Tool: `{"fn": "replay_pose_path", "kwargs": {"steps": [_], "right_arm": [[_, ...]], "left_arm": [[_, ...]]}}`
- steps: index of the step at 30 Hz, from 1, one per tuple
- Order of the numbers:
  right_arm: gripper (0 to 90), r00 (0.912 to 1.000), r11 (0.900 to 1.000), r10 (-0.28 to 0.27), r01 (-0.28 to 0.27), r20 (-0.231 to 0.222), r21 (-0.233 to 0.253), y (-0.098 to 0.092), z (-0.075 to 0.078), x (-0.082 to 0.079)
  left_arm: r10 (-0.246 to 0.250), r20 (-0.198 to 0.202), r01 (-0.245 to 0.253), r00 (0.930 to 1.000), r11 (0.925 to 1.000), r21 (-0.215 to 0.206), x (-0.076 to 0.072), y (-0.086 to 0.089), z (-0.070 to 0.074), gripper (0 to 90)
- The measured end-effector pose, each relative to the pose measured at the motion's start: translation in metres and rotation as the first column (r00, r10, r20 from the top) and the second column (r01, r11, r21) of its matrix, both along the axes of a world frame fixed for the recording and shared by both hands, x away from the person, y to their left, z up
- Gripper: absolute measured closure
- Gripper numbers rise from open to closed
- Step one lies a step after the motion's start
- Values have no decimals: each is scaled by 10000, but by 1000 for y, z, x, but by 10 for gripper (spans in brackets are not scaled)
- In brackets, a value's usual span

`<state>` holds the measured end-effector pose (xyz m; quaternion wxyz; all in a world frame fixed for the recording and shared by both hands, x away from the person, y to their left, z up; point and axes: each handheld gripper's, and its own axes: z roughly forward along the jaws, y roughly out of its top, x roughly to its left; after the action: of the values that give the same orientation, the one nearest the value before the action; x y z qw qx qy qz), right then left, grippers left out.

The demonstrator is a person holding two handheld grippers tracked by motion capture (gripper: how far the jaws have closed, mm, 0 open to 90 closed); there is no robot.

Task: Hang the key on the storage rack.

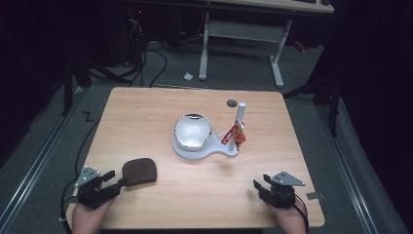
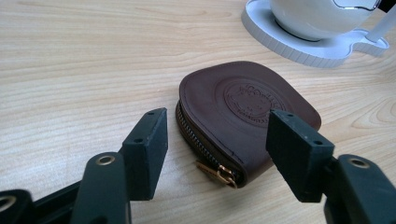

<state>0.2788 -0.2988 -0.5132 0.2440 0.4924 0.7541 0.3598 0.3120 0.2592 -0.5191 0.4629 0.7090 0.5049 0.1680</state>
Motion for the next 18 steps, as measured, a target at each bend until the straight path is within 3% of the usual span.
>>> {"fn": "replay_pose_path", "kwargs": {"steps": [4, 6, 9, 12, 14, 18], "right_arm": [[523, 9990, 9993, -161, 175, 428, -322, -8, 3, -6], [524, 9996, 9996, -235, 237, 147, -123, -12, -2, -5], [524, 9997, 9998, -192, 192, -150, 1, -14, -8, 0], [524, 9997, 10000, -39, 40, -230, 28, -13, -10, 3], [524, 9997, 9999, 122, -123, -214, -17, -11, -10, 3], [524, 9993, 9996, 290, -291, -234, -29, -10, -11, 3]], "left_arm": [[-139, 0, 139, 9999, 9999, -53, 5, 0, 0, 394], [-108, 14, 108, 9999, 9999, 59, 7, -2, 0, 410], [-194, -57, 193, 9998, 9997, -132, 14, -3, 0, 422], [-72, -193, 67, 9998, 9997, -240, 24, -4, 0, 433], [45, -380, -67, 9993, 9983, -583, 32, -3, -1, 458], [269, -607, -298, 9978, 9984, -473, 43, -3, -6, 560]]}}
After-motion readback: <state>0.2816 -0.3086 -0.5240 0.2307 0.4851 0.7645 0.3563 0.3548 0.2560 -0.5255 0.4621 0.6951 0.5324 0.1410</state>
